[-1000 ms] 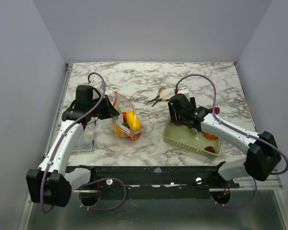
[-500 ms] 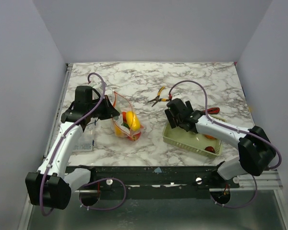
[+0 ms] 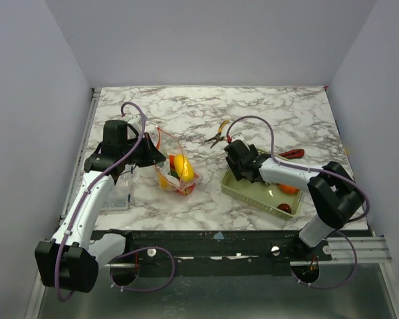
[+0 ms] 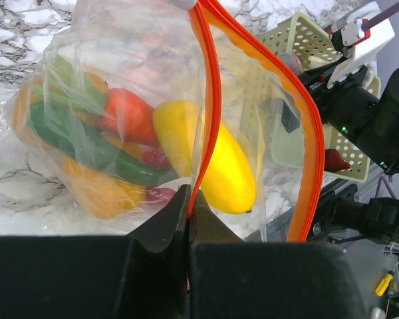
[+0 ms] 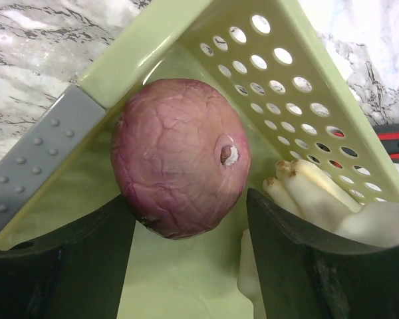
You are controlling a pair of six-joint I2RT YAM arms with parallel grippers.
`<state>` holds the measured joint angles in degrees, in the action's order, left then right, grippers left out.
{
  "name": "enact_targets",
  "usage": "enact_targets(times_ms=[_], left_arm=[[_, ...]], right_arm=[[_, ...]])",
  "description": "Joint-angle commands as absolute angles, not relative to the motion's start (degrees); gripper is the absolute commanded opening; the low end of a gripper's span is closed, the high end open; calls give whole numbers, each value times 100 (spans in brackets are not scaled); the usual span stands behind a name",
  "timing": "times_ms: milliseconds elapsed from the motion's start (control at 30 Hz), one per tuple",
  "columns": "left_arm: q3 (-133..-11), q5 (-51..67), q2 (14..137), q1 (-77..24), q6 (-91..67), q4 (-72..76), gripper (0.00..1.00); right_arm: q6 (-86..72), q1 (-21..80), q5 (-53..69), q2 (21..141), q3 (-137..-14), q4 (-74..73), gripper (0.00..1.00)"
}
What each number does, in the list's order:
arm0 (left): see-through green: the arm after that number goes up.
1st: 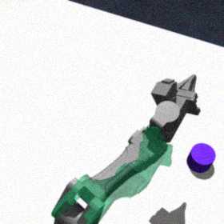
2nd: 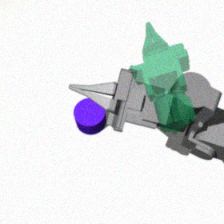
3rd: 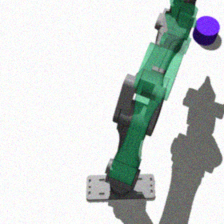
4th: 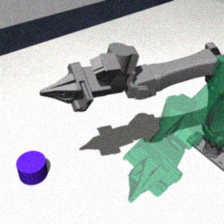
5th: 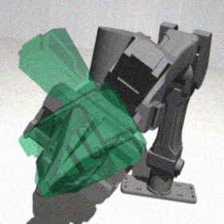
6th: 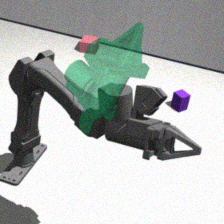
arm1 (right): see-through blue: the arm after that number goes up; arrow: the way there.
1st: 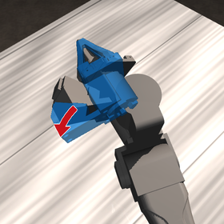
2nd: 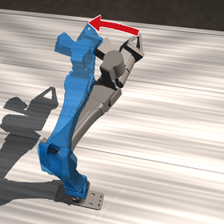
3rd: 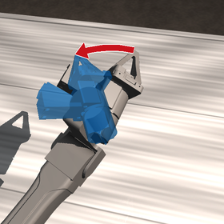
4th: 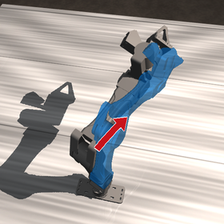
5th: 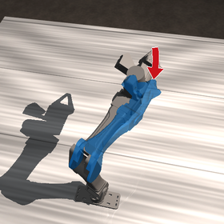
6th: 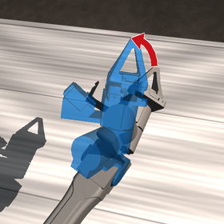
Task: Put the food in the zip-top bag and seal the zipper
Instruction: Pick up the fake vegetable from the bin.
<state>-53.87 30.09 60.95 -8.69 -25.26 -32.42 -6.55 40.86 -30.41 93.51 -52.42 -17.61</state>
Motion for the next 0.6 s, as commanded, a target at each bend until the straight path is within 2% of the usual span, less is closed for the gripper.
enact_targets(times_ms=[0,67,167,200,300,567], left_arm=[[-5292,3077,5981,-870,-2443,-3183,0],[-5300,3074,5994,-870,-2443,-3190,0],[-5326,3076,6025,-870,-2443,-3192,0],[-5326,3068,6029,-870,-2443,-3197,0],[-5301,3068,6016,-870,-2444,-3187,0],[-5289,3081,5992,-871,-2461,-3161,0]], right_arm=[[-730,4100,-3335,9289,-5339,-1670,66],[-793,4102,-3281,9079,-5197,-1517,53],[-972,4100,-3226,8651,-4945,-1293,19],[-1034,4103,-3190,8481,-4878,-1261,11],[-1238,4104,-3010,7921,-4626,-1201,1],[-1710,4104,-1968,6864,-4501,-1314,0]])
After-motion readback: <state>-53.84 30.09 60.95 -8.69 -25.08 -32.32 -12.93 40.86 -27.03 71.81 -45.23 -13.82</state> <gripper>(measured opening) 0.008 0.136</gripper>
